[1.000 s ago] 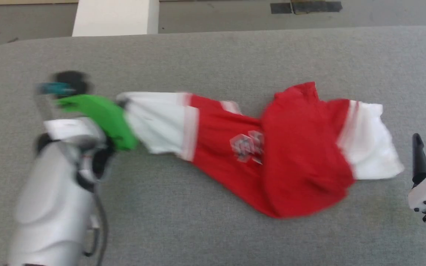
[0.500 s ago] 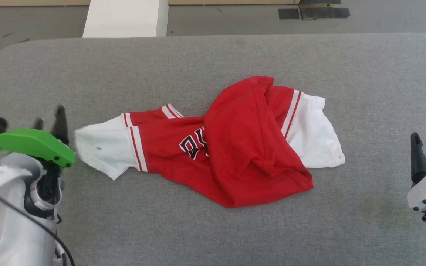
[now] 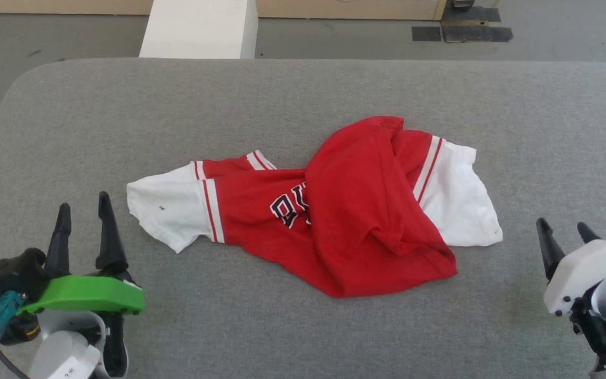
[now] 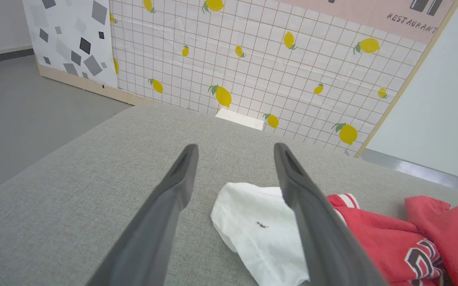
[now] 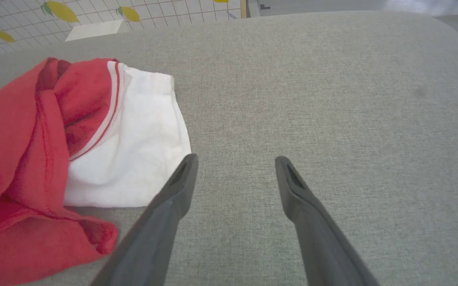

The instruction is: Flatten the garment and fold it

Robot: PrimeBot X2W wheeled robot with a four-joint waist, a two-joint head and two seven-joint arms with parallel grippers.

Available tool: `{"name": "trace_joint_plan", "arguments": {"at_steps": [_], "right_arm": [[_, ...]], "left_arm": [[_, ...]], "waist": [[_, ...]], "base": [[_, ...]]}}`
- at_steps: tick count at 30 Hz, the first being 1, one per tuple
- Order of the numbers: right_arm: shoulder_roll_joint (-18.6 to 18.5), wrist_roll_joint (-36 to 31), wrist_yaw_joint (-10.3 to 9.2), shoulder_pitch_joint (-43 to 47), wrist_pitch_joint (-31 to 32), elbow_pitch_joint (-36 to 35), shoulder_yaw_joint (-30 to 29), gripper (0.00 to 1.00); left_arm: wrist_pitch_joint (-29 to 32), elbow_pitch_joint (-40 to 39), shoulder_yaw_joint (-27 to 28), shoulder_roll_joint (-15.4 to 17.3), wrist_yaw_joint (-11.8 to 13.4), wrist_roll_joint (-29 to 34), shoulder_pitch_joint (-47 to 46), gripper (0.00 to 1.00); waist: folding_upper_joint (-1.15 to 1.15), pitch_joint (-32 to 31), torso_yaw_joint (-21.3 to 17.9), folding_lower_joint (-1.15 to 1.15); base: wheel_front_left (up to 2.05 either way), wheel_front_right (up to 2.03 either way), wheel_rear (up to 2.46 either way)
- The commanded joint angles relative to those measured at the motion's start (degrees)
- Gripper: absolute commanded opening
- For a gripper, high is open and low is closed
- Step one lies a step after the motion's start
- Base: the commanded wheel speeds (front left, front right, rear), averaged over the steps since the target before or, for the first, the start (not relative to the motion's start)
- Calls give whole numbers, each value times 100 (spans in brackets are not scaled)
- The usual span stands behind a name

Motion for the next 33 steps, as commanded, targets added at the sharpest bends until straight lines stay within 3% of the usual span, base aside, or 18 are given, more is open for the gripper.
{"name": "trace_joint_plan", "arguments": {"at_steps": [1, 5, 10, 12, 21, 22, 23, 24, 30, 33], "right_arm": [[-7, -126, -9, -97, 244, 74, 17, 100], [-7, -599, -9, -505, 966, 301, 273, 100], [-7, -1058, -9, -974, 1700, 603, 500, 100], [-7, -1236, -9, -1050, 2311, 797, 816, 100], [-7, -1349, -9, -1021, 2780, 837, 1158, 100], [-7, -1342, -9, -1018, 2815, 829, 1167, 46], [-7, -1317, -9, -1024, 2812, 811, 1157, 18], [-7, -1308, -9, -1035, 2782, 780, 1148, 0], [-7, -1134, -9, -1105, 2382, 484, 832, 0], [-7, -1000, -9, -1098, 2239, 271, 711, 0]], "left_arm": [[-42, -89, 94, -112, -63, 93, 90, 100], [-43, -208, 300, -422, -230, 214, 118, 100], [-44, -202, 314, -586, -493, 479, -27, 100], [-44, -162, 360, -673, -626, 615, -133, 100], [-44, -102, 538, -828, -814, 756, -218, 100], [-44, -87, 552, -840, -832, 767, -228, 100], [-44, -64, 556, -847, -847, 776, -237, 100], [-44, -38, 563, -852, -862, 790, -258, 100], [-6, 245, 298, -739, -960, 895, -473, 100], [319, 420, 134, -555, -983, 938, -791, 100]], "waist": [[0, 53, 43, 0], [0, 154, 147, 0], [0, 348, 333, 0], [0, 492, 440, 0], [0, 686, 492, 0], [0, 699, 487, 0], [0, 703, 481, 0], [0, 706, 471, 0], [0, 669, 404, 0], [0, 644, 371, 0]], "base": [[0, 0, 0], [0, 0, 0], [0, 0, 0], [0, 0, 0], [0, 0, 0], [0, 0, 0], [0, 0, 0], [0, 0, 0], [0, 0, 0], [0, 0, 0]]}}
